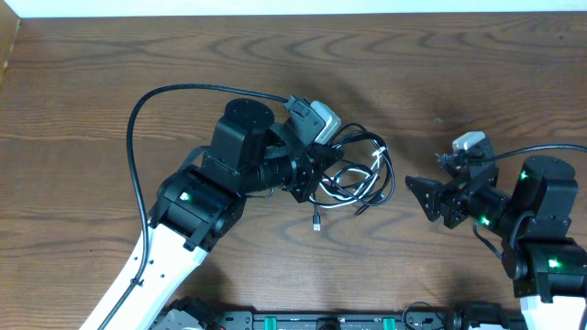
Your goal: Untangle cables
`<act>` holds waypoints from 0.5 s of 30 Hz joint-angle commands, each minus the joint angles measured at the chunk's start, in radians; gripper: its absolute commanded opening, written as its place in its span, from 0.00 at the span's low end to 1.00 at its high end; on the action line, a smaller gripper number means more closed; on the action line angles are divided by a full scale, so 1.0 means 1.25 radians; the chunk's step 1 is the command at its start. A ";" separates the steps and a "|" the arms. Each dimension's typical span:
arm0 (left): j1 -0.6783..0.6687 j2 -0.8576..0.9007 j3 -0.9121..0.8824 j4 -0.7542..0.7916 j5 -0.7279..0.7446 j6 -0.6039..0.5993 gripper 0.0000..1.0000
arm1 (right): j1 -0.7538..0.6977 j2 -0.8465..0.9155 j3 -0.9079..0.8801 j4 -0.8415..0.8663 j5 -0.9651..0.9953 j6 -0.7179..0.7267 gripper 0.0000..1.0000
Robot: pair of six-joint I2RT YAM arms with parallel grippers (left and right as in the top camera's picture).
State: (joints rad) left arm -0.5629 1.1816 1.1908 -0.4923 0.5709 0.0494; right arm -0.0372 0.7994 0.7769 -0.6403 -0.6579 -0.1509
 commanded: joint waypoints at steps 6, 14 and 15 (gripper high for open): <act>0.003 -0.016 0.021 0.007 0.016 0.005 0.08 | -0.002 -0.001 0.010 -0.005 -0.005 -0.012 0.73; 0.002 -0.016 0.020 0.007 0.016 0.005 0.07 | -0.002 -0.001 0.010 -0.005 -0.005 -0.025 0.73; 0.003 -0.016 0.020 0.007 0.016 0.005 0.08 | -0.002 -0.001 0.010 -0.005 -0.005 -0.025 0.73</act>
State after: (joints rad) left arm -0.5629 1.1816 1.1908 -0.4919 0.5709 0.0498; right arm -0.0372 0.7994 0.7769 -0.6468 -0.6575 -0.1593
